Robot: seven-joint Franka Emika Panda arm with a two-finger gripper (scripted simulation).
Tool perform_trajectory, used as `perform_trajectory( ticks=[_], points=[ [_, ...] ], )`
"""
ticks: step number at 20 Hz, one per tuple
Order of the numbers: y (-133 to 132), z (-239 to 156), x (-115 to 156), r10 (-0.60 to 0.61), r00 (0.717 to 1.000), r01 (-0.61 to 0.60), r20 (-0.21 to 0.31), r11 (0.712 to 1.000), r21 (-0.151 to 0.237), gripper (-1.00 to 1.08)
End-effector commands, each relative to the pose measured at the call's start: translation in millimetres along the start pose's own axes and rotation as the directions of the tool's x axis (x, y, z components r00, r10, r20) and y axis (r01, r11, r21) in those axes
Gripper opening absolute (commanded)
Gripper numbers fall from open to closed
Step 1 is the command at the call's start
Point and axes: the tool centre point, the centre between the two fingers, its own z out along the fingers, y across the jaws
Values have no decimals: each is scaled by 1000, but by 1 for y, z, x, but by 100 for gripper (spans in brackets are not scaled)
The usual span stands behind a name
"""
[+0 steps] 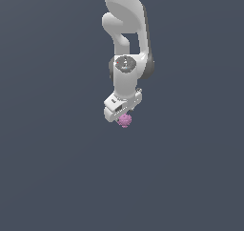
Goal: Pick up the object and move it to a goal position.
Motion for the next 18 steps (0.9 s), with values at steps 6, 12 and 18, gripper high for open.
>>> perform_trajectory(
  ticks=[6,12,18],
  points=[
    [-8,10,-7,-125,992,125,-7,992,-4,100],
    [-11,12,-9,-161,987,161,-9,987,-5,100],
    [-11,17,-9,-157,988,157,-9,988,-5,100]
  ],
)
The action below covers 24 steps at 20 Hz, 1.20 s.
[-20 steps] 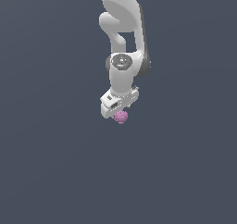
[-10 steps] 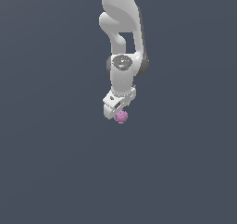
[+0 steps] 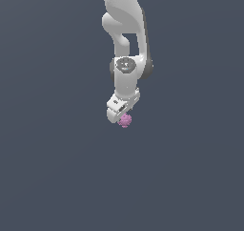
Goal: Pick up the object and move it to a goal position.
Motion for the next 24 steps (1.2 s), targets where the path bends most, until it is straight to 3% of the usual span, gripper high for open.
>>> perform_trajectory(
  ticks=[1,14,15,24],
  points=[
    [0,6,0,0,1000,0,0,1000,1,100],
    [-1,48,-1,-5,1000,5,0,1000,0,100],
    [-1,48,-1,-5,1000,5,0,1000,0,-100],
    [-1,48,-1,-5,1000,5,0,1000,0,-100]
  ],
)
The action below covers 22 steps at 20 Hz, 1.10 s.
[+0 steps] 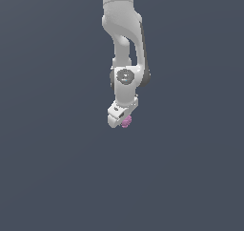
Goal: Pick up the object and move it to a goal position.
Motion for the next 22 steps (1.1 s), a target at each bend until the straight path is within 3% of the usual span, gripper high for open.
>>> perform_trajectory(
  ticks=[1,11,22],
  points=[
    [0,0,0,0,1000,0,0,1000,0,-100],
    [3,-28,6,-1,1000,1,0,1000,0,-100],
    [12,-120,27,-3,1000,3,-1,1000,1,-100]
  ],
)
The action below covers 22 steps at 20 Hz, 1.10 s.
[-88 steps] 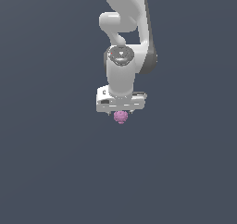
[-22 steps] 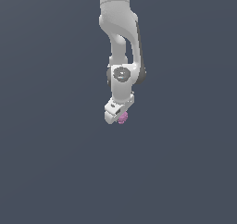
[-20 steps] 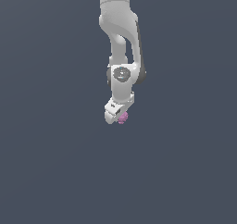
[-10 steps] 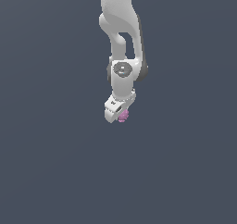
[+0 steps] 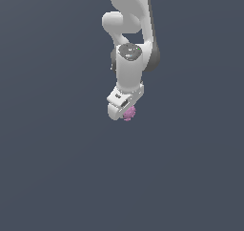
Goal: Pick up the object and move it to a goal position.
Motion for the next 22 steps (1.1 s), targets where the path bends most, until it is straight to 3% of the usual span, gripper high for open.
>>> perform_trajectory(
  ticks=[1,22],
  points=[
    [2,-26,6,0,1000,0,-1,1000,0,-100],
    [28,-228,53,0,1000,0,0,1000,1,-100]
  ],
)
